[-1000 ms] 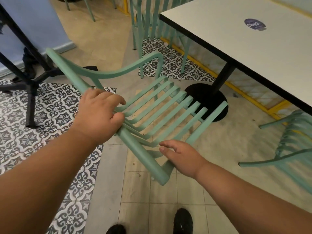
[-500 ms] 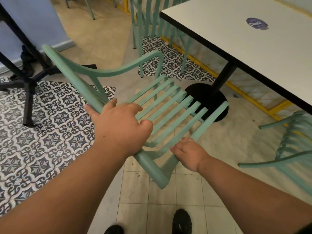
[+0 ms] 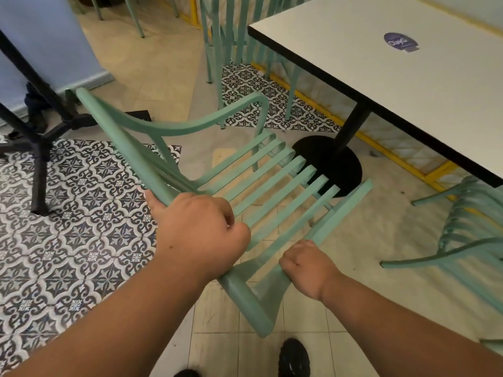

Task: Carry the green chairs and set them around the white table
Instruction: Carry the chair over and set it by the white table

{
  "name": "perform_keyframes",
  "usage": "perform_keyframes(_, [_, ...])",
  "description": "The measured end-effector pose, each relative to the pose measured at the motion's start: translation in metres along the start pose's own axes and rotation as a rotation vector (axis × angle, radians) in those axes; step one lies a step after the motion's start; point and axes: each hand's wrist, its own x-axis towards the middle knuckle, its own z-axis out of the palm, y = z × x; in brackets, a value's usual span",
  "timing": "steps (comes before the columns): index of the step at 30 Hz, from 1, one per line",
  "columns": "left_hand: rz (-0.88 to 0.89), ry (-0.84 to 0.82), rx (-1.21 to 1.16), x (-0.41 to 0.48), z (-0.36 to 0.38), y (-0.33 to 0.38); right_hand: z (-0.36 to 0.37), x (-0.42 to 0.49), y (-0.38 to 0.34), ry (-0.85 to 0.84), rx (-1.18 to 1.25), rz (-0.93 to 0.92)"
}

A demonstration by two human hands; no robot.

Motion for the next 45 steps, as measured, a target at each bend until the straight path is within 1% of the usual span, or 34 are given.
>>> perform_keyframes(1, [0.003, -0.007, 0.003, -0.002, 0.001, 0.002, 0.002, -0.002, 0.002, -0.03, -0.02, -0.028])
perform_keyframes(3, [0.011, -0.024, 0.01, -0.005, 0.002, 0.007, 0.006, -0.007, 0.01, -0.077, -0.027, -0.026])
perform_keyframes(9, [0.044, -0.072, 0.021, -0.016, 0.007, 0.022, 0.011, -0.024, 0.029, -0.024, -0.051, -0.031])
perform_keyframes(12, [0.069, -0.082, -0.006, -0.022, 0.007, 0.025, 0.012, -0.028, 0.032, 0.022, -0.009, -0.007])
perform_keyframes(15, [0.111, -0.082, -0.146, -0.026, 0.003, 0.022, 0.011, -0.03, 0.035, -0.002, 0.047, 0.082])
perform_keyframes(17, [0.121, -0.01, -0.339, -0.024, -0.005, 0.013, 0.005, -0.028, 0.026, -0.08, 0.05, 0.151])
perform_keyframes(19, [0.033, 0.104, -0.549, -0.015, -0.018, -0.002, -0.013, -0.028, 0.003, -0.103, 0.192, 0.234])
perform_keyframes(20, [-0.036, 0.154, -0.595, -0.004, -0.025, -0.013, -0.027, -0.03, -0.016, -0.092, 0.301, 0.264])
perform_keyframes(22, [-0.157, 0.207, -0.527, 0.025, -0.036, -0.039, -0.06, -0.037, -0.068, -0.08, 0.466, 0.245])
perform_keyframes(24, [-0.208, 0.19, -0.403, 0.055, -0.041, -0.064, -0.089, -0.049, -0.12, -0.117, 0.575, 0.136])
perform_keyframes(25, [-0.217, 0.165, -0.365, 0.067, -0.039, -0.072, -0.1, -0.056, -0.146, -0.154, 0.578, 0.078])
perform_keyframes(26, [-0.221, 0.141, -0.351, 0.076, -0.035, -0.076, -0.105, -0.061, -0.166, -0.178, 0.552, 0.024])
perform_keyframes(28, [-0.221, 0.14, -0.388, 0.085, -0.025, -0.079, -0.099, -0.063, -0.192, -0.188, 0.39, -0.067])
perform_keyframes(31, [-0.229, 0.176, -0.43, 0.087, -0.016, -0.077, -0.075, -0.052, -0.197, -0.06, 0.101, -0.149])
perform_keyframes(33, [-0.232, 0.186, -0.443, 0.088, -0.012, -0.078, -0.07, -0.046, -0.19, -0.001, 0.017, -0.163])
perform_keyframes(38, [-0.205, 0.173, -0.436, 0.093, -0.011, -0.074, -0.076, -0.044, -0.18, 0.027, -0.07, -0.219])
perform_keyframes(42, [-0.189, 0.164, -0.411, 0.093, -0.015, -0.073, -0.076, -0.041, -0.176, 0.033, -0.035, -0.204])
perform_keyframes(45, [-0.127, 0.114, -0.352, 0.085, -0.019, -0.077, -0.075, -0.043, -0.174, 0.009, 0.051, -0.17])
